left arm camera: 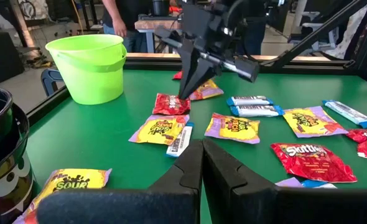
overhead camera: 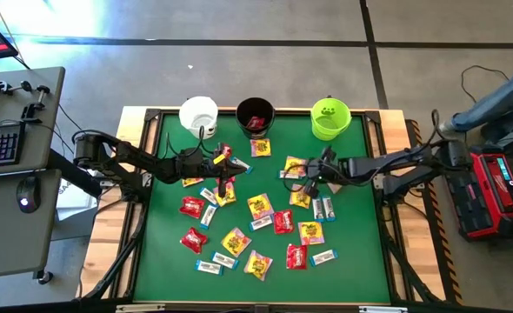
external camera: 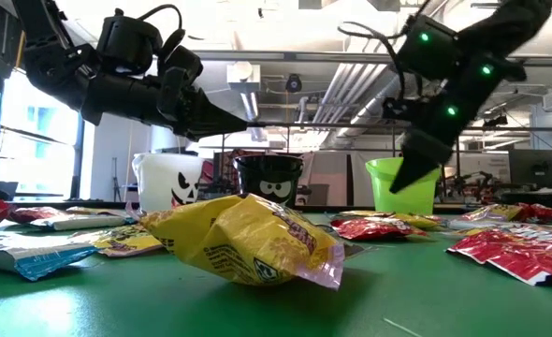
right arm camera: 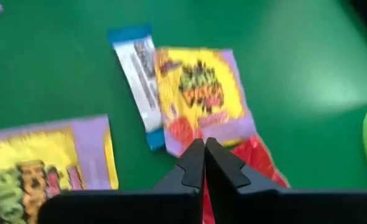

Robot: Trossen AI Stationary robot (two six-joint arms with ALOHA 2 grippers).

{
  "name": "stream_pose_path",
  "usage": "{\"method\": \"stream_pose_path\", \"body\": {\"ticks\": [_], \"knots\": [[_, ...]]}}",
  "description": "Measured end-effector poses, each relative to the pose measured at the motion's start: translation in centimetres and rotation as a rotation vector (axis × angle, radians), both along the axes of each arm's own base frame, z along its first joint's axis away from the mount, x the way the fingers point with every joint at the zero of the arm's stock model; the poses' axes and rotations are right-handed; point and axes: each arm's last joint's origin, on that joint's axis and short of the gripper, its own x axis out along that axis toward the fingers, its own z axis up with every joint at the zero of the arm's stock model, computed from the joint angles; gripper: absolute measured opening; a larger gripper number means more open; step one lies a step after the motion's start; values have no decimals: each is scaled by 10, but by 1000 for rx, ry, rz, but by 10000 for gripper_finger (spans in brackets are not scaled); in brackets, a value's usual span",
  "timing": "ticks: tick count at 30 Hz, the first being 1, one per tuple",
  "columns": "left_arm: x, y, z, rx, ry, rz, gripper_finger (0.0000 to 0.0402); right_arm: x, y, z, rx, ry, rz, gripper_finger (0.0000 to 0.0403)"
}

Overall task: Sort candy by brand, put in halloween buckets
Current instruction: Put the red candy into the black bucket

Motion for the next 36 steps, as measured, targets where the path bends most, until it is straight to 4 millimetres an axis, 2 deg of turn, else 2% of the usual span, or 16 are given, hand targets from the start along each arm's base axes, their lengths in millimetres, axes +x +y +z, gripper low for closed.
{"method": "stream_pose_path", "body": {"ticks": [3,6,13,18,22,26,32,36], "knots": [[0,0,0,0,0,0,0,3,-5,9,33,20,-32,5],[0,0,0,0,0,0,0,-2,-10,14,80,72,-132,26],[0,0,0,0,0,0,0,-20,-32,9,207,148,-381,133],[0,0,0,0,0,0,0,-29,-56,9,327,133,-424,184],[0,0,0,-2,2,-7,0,-39,-77,8,446,109,-439,192],[0,0,-1,-3,6,-9,0,-47,-91,8,464,98,-471,193],[-1,0,-3,-10,30,-9,0,-56,-104,7,535,64,-459,193],[-1,-1,-4,-12,40,-10,0,-66,-106,-7,604,2,-430,193]]}}
